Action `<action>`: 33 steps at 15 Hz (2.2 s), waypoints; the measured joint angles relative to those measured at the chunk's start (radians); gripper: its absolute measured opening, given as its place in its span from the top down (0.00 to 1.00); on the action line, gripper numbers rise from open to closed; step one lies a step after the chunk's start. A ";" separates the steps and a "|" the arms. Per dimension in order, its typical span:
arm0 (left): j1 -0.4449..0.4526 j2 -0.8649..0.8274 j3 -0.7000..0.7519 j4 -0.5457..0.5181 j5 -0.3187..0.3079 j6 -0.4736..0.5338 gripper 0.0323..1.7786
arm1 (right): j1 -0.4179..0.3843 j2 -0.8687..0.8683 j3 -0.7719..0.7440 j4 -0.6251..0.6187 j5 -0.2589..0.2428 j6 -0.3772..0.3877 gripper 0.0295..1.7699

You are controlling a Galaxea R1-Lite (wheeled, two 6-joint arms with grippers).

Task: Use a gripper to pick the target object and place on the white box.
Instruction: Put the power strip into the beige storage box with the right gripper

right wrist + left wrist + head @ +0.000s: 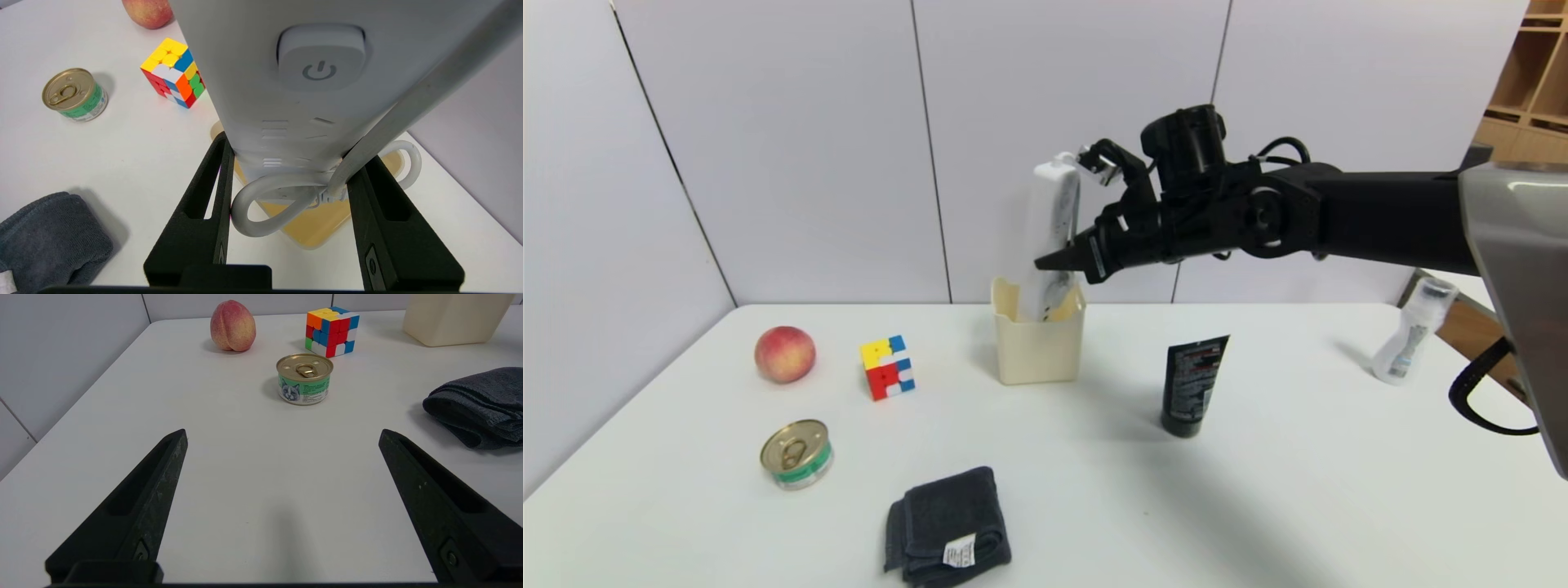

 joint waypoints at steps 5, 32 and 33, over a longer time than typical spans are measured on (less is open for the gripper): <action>0.000 0.000 0.000 0.000 0.000 0.000 0.05 | 0.001 0.000 0.000 0.003 0.000 0.000 0.54; 0.000 0.000 0.000 0.000 0.000 0.000 0.05 | 0.002 -0.014 0.000 0.000 0.000 0.001 0.27; 0.000 0.000 0.000 0.000 0.000 0.000 0.05 | 0.002 -0.014 0.000 0.000 -0.001 0.001 0.24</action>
